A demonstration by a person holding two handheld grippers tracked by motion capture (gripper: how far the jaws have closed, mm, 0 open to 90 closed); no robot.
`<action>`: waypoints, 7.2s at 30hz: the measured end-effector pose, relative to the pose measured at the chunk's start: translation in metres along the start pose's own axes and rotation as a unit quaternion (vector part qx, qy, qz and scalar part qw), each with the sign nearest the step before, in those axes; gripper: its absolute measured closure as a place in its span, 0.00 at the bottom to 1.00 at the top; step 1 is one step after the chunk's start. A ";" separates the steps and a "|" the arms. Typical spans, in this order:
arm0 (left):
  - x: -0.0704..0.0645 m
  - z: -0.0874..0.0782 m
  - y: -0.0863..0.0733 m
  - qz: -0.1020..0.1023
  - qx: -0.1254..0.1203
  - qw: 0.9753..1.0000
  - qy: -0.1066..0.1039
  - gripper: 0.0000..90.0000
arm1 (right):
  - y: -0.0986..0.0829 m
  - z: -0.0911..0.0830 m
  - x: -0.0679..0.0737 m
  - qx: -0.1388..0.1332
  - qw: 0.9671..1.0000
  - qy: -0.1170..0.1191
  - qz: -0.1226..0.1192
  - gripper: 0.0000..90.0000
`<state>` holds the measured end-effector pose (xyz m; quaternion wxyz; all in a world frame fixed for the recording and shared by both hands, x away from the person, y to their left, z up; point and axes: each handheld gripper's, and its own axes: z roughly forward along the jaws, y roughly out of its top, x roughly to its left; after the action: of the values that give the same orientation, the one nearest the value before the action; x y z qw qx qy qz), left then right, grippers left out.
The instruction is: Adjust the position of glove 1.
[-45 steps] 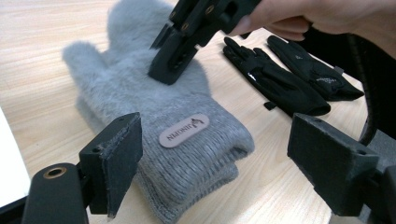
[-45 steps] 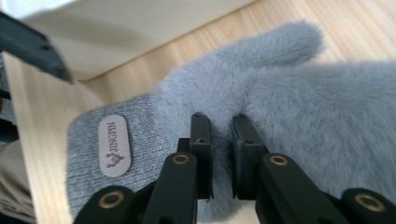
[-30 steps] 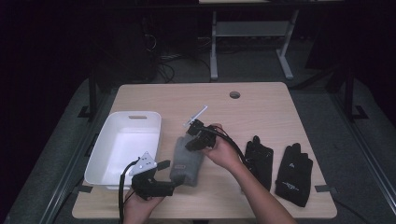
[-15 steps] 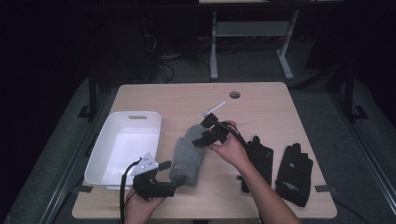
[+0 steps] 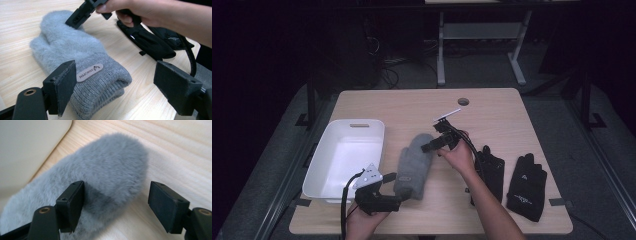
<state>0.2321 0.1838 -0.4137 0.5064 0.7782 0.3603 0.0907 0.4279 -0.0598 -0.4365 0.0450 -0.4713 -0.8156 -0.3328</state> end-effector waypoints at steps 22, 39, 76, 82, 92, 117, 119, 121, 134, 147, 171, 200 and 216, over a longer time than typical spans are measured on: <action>0.002 0.002 0.000 -0.006 0.007 1.000 -0.006 0.20 | -0.010 0.007 -0.017 -0.011 0.992 0.108 0.063 0.87; -0.006 0.014 0.016 -0.026 0.016 0.999 -0.028 0.20 | -0.037 -0.052 -0.025 -0.034 0.993 0.105 0.039 0.88; 0.033 0.100 0.018 -0.216 0.184 0.955 -0.089 0.34 | -0.079 -0.062 -0.083 -0.053 0.991 0.090 0.082 0.47; 0.037 0.099 0.018 -0.215 0.184 0.954 -0.095 0.46 | -0.074 -0.051 -0.088 -0.045 0.987 0.111 0.108 0.45; 0.038 0.099 0.018 -0.223 0.174 0.954 -0.102 0.54 | -0.071 -0.046 -0.083 -0.056 0.986 0.109 0.115 0.81; 0.044 0.102 0.013 -0.258 0.191 0.936 -0.143 0.25 | -0.069 -0.061 -0.075 -0.060 0.990 0.084 0.094 0.85; 0.043 0.103 0.012 -0.259 0.195 0.934 -0.148 0.26 | -0.069 -0.061 -0.074 -0.061 0.991 0.081 0.092 0.85; 0.042 0.107 0.011 -0.264 0.199 0.931 -0.155 0.27 | -0.069 -0.061 -0.073 -0.061 0.991 0.081 0.090 0.85; 0.035 0.099 0.014 -0.240 0.184 0.941 -0.153 0.51 | -0.064 -0.071 -0.065 -0.068 0.991 0.081 0.085 0.85; 0.028 0.077 0.033 -0.204 0.162 0.956 -0.137 0.51 | -0.045 -0.094 -0.044 -0.080 0.991 0.091 0.061 0.85; 0.029 0.032 0.061 -0.177 0.125 0.968 -0.125 0.52 | -0.008 -0.124 -0.006 -0.113 0.984 0.131 0.047 0.85; 0.044 -0.007 0.071 -0.178 0.094 0.973 -0.114 0.52 | 0.031 -0.122 0.027 -0.113 0.978 0.173 0.039 0.85; 0.061 -0.043 0.079 -0.175 0.079 0.977 -0.094 0.52 | 0.058 -0.115 0.054 -0.117 0.975 0.190 0.023 0.85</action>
<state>0.2915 0.2361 -0.3393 0.4833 0.7452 0.4481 -0.1015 0.4164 -0.0679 -0.2976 0.1510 -0.4206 -0.7362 -0.5082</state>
